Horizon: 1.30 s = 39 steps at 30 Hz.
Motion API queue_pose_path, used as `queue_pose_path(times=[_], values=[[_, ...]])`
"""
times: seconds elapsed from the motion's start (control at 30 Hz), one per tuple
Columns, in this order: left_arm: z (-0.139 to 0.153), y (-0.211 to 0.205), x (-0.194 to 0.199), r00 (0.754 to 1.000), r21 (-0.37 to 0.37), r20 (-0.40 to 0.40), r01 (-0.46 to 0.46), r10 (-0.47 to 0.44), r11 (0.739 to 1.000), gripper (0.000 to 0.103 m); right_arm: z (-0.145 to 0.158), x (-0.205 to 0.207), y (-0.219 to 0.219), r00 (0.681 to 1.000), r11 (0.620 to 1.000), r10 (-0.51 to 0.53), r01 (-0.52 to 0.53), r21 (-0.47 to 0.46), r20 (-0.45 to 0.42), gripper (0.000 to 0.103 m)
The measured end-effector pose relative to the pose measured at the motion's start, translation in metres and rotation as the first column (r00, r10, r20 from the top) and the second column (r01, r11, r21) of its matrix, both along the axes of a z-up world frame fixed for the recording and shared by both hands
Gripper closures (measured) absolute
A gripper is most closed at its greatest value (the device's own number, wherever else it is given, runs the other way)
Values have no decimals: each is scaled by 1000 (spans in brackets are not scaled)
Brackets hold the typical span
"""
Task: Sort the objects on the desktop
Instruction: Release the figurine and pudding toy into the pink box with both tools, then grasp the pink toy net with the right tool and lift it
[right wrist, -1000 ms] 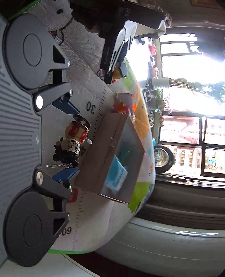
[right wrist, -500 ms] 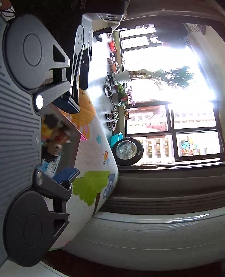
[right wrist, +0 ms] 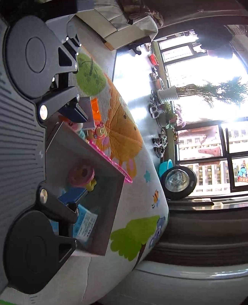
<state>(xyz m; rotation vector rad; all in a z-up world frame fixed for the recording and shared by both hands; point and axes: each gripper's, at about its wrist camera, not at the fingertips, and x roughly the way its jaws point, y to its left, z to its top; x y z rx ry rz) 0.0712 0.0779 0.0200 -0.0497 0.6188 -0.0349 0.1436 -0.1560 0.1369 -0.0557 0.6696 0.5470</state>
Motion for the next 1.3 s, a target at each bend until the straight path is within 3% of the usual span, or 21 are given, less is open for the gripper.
queue_pose_path(times=[0.13, 0.27, 0.33, 0.4, 0.47, 0.57, 0.7, 0.87, 1.0, 1.07, 1.13, 1.2, 1.3], values=[[-7, 5, -5, 1000, -37, 9, 0, 0, 999, 9, 6, 61, 49, 995, 999, -45, 44, -18, -87, 28], [-8, 13, -4, 1000, -101, 5, -11, 11, 995, 8, -17, 149, 86, 976, 969, -211, 201, -146, -56, 33], [-8, 15, -5, 1000, -114, 8, -11, 12, 993, 8, -44, 192, 92, 950, 945, -290, 265, -192, -115, 50], [-8, 14, -6, 1000, -114, 12, -2, 4, 993, 8, -68, 216, 96, 927, 934, -325, 284, -216, -186, 83], [-8, 12, -7, 1000, -111, 20, 8, -6, 994, 8, -75, 220, 103, 929, 928, -330, 287, -239, -166, 95], [-8, 13, -7, 1000, -118, 21, 14, -12, 993, 8, -52, 197, 103, 959, 956, -265, 249, -156, -95, 97], [-9, 14, -7, 1000, -124, 18, 6, -4, 992, 8, 12, 142, 88, 991, 991, -129, 130, 23, -40, 97], [-8, 17, -7, 1000, -134, 18, -9, 11, 991, 8, 55, 41, 40, 998, 985, 62, -58, 162, -21, 97], [-4, 12, -11, 999, -102, 50, -2, 7, 995, 10, 35, -38, -4, 989, 984, 133, -123, 131, -66, 97], [0, 4, -9, 998, -88, 58, 34, -29, 996, 11, 12, -58, -21, 985, 990, 118, -107, 98, -122, 97], [3, -8, -5, 996, -67, 54, 70, -66, 995, 15, -10, -75, -33, 994, 998, 56, -55, 6, -98, 92], [6, -20, 3, 995, -42, 51, 92, -89, 995, 23, -27, -87, -44, 999, 998, -2, 0, -56, -35, 72], [7, -33, 20, 993, -27, 32, 119, -118, 993, 28, -42, -98, -61, 999, 999, -33, 33, -17, -19, 54]])
